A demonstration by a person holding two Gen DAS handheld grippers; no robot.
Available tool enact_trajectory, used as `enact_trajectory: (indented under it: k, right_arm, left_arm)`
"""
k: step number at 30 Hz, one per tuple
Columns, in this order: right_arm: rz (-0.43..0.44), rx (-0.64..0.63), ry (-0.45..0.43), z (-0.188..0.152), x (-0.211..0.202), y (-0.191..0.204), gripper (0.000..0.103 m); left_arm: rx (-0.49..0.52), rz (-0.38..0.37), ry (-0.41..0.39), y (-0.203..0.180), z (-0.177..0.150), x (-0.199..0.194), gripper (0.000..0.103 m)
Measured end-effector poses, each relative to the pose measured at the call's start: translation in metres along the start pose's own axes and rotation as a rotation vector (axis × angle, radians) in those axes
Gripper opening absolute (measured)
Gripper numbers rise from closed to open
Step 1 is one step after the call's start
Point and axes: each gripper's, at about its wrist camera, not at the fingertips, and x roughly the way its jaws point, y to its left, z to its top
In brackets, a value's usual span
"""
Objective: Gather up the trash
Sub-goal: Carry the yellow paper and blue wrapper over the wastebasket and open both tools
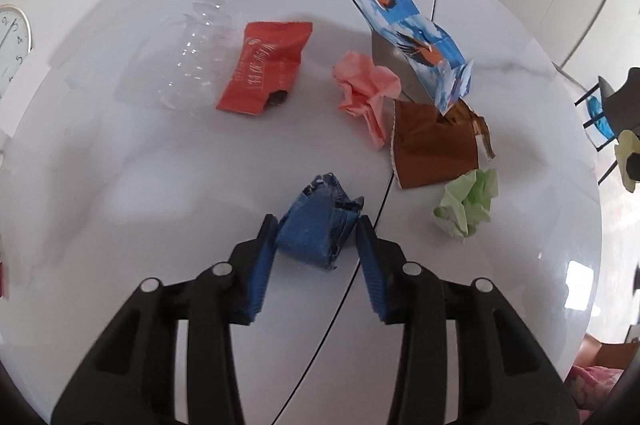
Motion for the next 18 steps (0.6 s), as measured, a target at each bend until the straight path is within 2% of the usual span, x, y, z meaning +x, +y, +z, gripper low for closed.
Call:
enact_trajectory:
  k: [4,9,13,18]
  right_arm:
    - [-0.008,0.050,-0.009,-0.010,-0.008,-0.009,0.049]
    - [-0.037,0.129,-0.033,-0.024,-0.025,-0.032,0.049]
    - [-0.095,0.244,-0.042,-0.041,-0.034,-0.079,0.051]
    - [-0.126,0.328,0.023,-0.056,-0.006,-0.139,0.051]
  left_arm:
    - [-0.017,-0.033,-0.009,0.004,-0.001,-0.003,0.037]
    - [-0.038,-0.038,-0.023,0.007,-0.001,-0.020,0.036]
    - [-0.065,-0.049,-0.064,0.000,0.000,-0.058,0.036]
    - [-0.076,-0.062,-0.102,-0.036,0.006,-0.098,0.036]
